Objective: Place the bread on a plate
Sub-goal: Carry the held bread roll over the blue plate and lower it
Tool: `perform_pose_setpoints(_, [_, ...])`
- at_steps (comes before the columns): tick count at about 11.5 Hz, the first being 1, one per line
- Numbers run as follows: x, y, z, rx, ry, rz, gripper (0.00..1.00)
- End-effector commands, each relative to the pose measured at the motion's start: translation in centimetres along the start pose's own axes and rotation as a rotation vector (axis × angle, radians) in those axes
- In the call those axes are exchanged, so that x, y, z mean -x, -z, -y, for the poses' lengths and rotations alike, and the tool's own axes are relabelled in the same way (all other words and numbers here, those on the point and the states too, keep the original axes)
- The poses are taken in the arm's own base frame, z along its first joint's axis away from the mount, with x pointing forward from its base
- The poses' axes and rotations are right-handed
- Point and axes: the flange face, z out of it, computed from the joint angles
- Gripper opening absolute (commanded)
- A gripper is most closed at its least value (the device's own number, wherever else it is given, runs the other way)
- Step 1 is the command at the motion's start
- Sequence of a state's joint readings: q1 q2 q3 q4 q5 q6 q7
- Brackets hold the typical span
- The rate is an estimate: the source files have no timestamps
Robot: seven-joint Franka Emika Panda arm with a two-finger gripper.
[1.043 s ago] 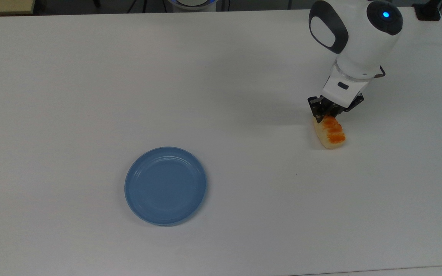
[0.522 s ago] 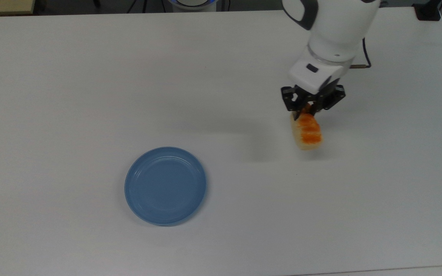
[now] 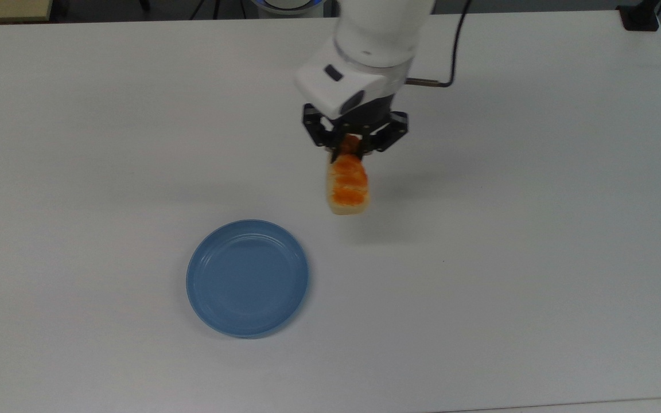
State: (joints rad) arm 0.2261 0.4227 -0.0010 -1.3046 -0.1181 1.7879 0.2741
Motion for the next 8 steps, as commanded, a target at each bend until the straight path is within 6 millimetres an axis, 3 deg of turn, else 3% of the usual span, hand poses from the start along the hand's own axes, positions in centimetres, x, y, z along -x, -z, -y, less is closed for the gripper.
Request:
perform_pose_setpoints(1, [-1.1,0.4,-5.0,0.041,-0.003,-0.013,0.33])
perform_pose_setpoints(3, [-2.9,-0.2,-7.6,0.040,-0.032,-0.033,0.33])
perform_pose_setpoints(8, [-6.1,-3.7,-9.2,0.034,-0.072,-0.112,0.33])
